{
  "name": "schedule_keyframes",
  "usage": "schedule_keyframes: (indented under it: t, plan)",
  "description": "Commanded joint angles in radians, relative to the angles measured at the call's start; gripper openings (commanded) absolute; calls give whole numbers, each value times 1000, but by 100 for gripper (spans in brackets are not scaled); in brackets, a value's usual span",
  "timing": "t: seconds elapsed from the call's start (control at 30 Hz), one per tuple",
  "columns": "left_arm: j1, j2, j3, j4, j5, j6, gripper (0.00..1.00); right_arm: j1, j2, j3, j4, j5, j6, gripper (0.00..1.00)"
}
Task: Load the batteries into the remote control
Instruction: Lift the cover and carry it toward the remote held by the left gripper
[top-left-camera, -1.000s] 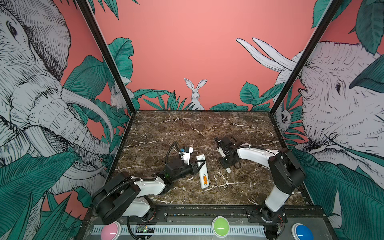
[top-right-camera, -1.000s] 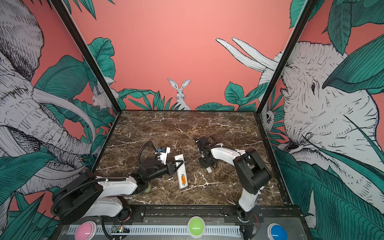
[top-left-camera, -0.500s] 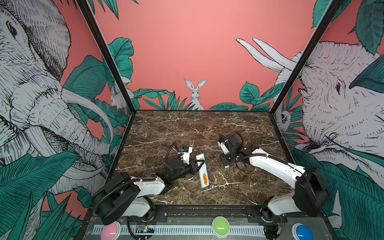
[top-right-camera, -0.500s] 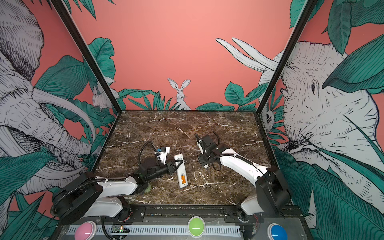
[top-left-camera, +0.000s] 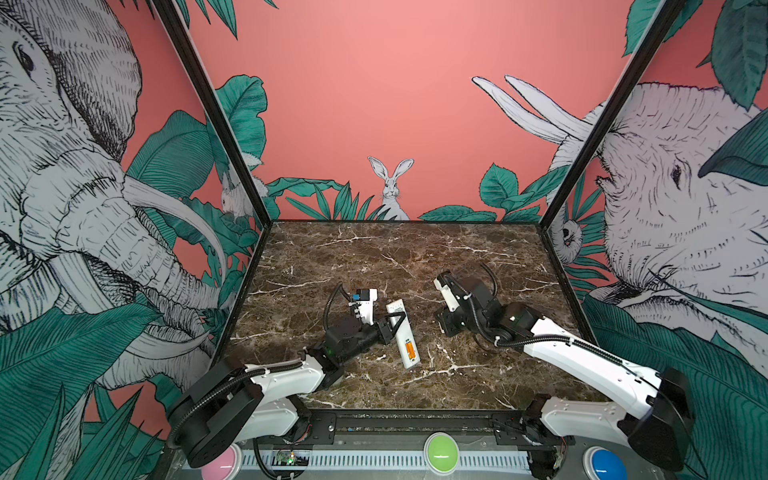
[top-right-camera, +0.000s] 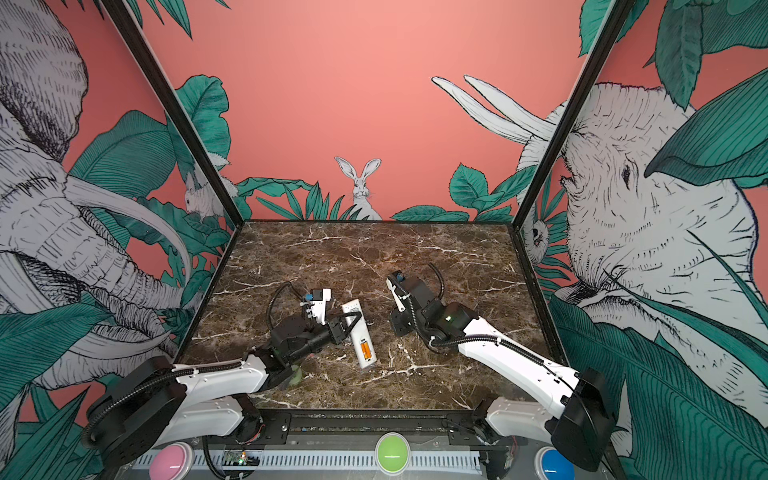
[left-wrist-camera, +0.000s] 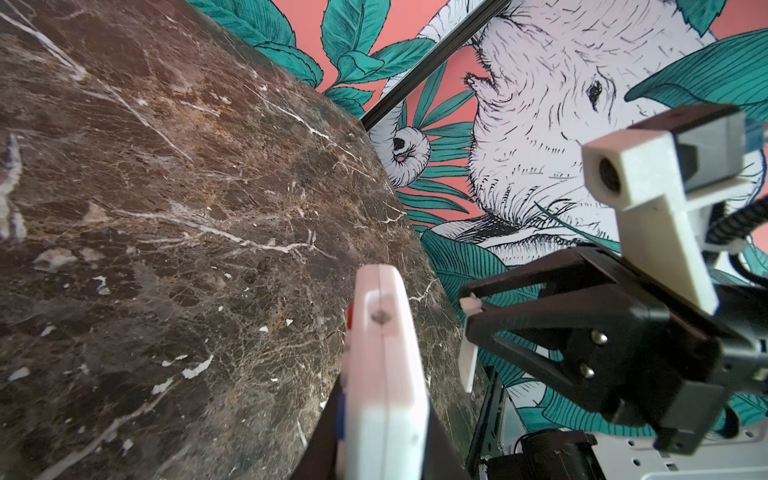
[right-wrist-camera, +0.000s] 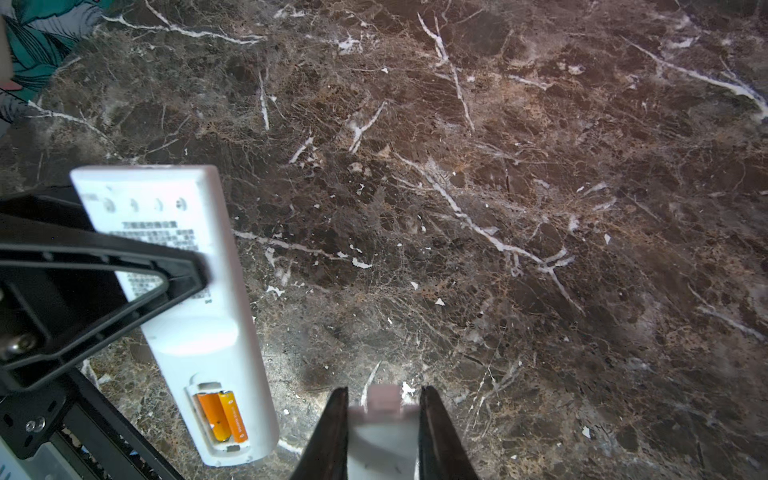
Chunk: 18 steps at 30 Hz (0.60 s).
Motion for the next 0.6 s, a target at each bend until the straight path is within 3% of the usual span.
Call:
schedule_keyframes:
  t: [0.0, 0.57]
  plan:
    - [0, -41, 10, -14, -29, -16, 0, 34, -32, -23, 81, 41, 29, 12]
    - [30, -89, 16, -51, -51, -71, 0, 212, -54, -123, 371, 128, 2, 12]
